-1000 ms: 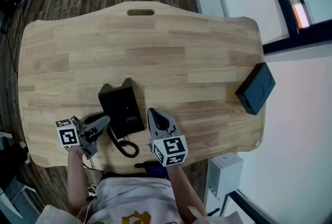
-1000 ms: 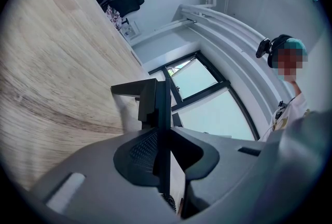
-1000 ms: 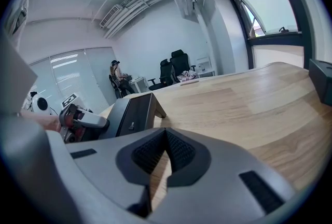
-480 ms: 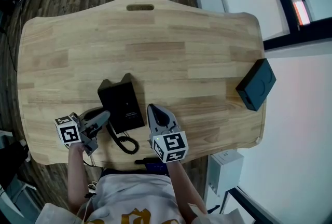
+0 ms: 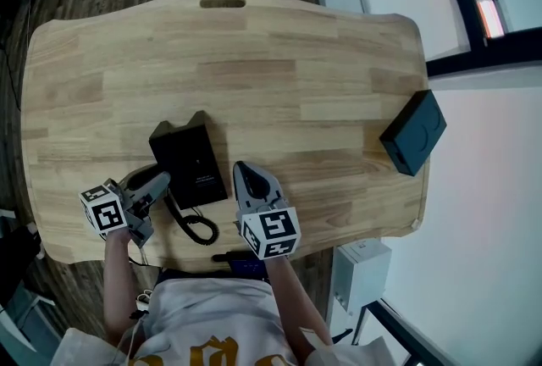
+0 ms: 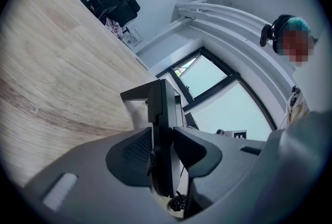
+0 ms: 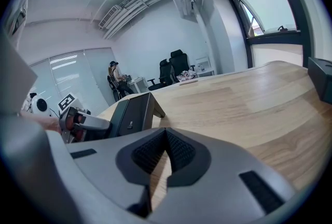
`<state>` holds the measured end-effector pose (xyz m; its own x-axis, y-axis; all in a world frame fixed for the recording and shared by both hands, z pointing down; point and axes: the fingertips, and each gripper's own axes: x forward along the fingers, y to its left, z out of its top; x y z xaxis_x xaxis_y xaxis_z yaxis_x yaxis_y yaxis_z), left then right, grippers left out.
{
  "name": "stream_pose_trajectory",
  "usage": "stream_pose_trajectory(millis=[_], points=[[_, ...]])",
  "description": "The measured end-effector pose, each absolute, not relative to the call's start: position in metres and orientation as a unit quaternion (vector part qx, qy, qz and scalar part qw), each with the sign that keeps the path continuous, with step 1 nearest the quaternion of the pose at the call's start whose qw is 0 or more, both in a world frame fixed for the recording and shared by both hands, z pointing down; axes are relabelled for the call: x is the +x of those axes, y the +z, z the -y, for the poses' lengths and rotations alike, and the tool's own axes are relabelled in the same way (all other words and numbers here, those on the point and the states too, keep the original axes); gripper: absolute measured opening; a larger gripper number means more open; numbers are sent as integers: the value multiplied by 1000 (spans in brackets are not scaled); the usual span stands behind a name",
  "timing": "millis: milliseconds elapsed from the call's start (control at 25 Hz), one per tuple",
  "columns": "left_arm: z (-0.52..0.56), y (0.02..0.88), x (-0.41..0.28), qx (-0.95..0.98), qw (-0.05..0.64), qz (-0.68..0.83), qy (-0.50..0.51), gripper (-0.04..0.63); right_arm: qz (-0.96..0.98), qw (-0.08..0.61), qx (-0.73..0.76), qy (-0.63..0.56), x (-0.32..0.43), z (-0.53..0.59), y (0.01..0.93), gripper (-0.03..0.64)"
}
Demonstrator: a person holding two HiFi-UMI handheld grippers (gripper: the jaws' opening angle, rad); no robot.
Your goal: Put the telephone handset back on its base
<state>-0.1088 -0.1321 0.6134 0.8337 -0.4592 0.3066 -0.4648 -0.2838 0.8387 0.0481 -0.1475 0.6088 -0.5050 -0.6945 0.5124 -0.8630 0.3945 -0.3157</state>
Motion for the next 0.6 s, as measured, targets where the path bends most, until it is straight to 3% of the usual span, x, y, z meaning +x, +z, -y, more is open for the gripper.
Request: stream_pose_trajectory(millis=[120, 600], points=[[133, 619, -113, 795, 528, 300, 8, 158, 821, 151, 474, 281, 47, 147, 610, 6], [134, 622, -114, 775, 543, 324, 5, 190, 819, 154, 473, 285, 48, 147, 614, 6]])
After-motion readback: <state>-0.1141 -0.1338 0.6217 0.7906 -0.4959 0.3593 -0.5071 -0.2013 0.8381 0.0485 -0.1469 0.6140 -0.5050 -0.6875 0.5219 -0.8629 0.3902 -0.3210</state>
